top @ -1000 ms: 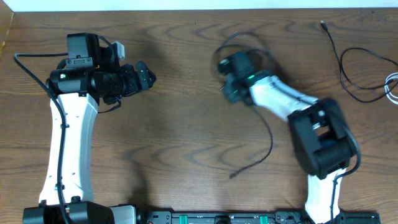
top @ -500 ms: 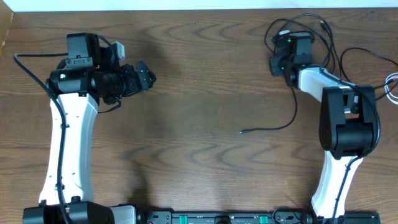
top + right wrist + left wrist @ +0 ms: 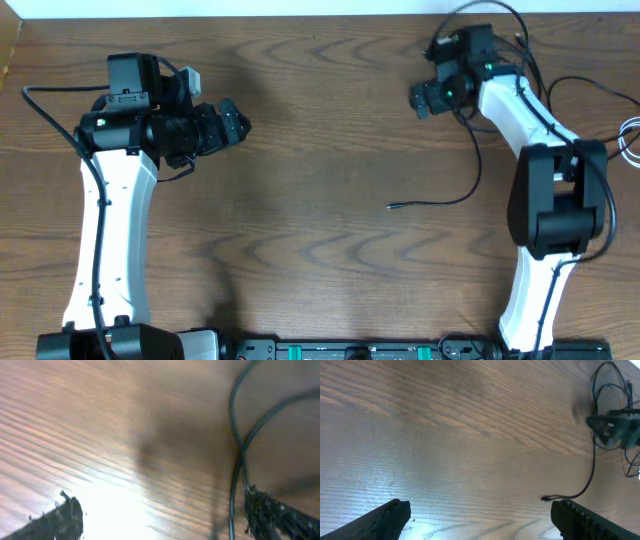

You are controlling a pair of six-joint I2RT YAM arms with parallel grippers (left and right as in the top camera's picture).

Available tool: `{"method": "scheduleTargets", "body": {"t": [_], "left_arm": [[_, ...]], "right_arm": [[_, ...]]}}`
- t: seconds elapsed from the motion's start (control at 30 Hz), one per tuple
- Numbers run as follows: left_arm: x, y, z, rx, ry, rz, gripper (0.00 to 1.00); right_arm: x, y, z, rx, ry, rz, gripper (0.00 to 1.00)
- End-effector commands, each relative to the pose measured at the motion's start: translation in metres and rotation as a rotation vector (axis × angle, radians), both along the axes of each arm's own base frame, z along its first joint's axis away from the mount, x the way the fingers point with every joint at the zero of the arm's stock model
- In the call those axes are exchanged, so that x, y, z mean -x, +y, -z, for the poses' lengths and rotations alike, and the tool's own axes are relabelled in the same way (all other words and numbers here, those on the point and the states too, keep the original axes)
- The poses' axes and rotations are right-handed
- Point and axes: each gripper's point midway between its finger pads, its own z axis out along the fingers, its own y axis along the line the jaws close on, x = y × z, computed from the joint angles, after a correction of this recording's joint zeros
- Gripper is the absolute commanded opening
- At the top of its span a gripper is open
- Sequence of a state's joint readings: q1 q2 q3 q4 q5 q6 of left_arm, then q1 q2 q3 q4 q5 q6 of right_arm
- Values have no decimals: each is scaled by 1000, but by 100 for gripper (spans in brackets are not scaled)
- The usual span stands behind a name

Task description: Untangle cables

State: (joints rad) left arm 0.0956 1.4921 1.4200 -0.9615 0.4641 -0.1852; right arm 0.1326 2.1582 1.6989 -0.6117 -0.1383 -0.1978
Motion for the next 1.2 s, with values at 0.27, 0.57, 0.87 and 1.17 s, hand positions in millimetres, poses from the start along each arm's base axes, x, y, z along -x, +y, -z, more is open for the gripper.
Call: {"method": "scheduleTargets", "body": {"t": [0.27,0.57,0.87,1.17], "left_arm": [[0,4,-2,-16,-8,-3,97],[0,4,-2,-16,-8,-3,96],[0,4,-2,-16,-8,-3,96],[0,4,-2,-16,-8,-3,96]], "right_arm": [[30,-15,-299,52,-613,106,99],[110,-30,-410,-6,-857,128,99],[207,-44,-437,-49,-1025,113,99],[277,-71,-414,-46,-1201,173,99]]}}
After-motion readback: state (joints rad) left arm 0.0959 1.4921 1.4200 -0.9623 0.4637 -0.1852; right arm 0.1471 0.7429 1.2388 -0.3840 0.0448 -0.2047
